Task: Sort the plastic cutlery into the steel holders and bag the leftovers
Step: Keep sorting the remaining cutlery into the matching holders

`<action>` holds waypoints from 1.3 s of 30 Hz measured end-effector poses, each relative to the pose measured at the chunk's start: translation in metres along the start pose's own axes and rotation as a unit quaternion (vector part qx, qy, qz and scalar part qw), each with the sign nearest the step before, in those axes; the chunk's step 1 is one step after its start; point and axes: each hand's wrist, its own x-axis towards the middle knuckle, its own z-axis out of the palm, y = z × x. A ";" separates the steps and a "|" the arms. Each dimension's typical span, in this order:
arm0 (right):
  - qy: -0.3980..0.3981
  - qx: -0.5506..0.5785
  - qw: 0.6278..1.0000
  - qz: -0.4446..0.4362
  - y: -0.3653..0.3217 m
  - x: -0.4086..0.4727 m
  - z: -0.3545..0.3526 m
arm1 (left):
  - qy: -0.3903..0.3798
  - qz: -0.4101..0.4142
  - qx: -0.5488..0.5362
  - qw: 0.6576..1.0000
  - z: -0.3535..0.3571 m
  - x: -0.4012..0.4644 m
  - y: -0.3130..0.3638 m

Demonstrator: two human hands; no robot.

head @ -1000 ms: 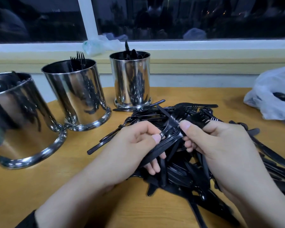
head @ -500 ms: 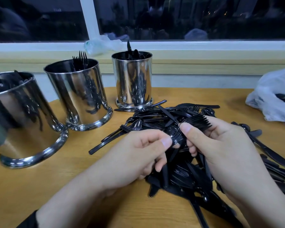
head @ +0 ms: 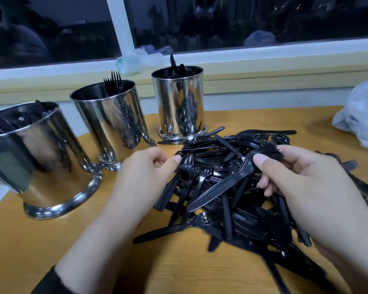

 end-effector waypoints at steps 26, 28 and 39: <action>-0.002 -0.015 1.000 0.020 0.002 0.000 -0.003 | -0.129 0.001 0.132 0.983 0.033 -0.007 0.007; -0.002 -0.022 1.000 0.015 0.002 0.000 -0.002 | -0.132 0.004 0.160 0.978 0.032 -0.007 0.008; -0.009 -0.029 0.999 0.022 0.000 -0.001 -0.002 | -0.115 0.023 0.153 0.981 0.025 -0.009 0.007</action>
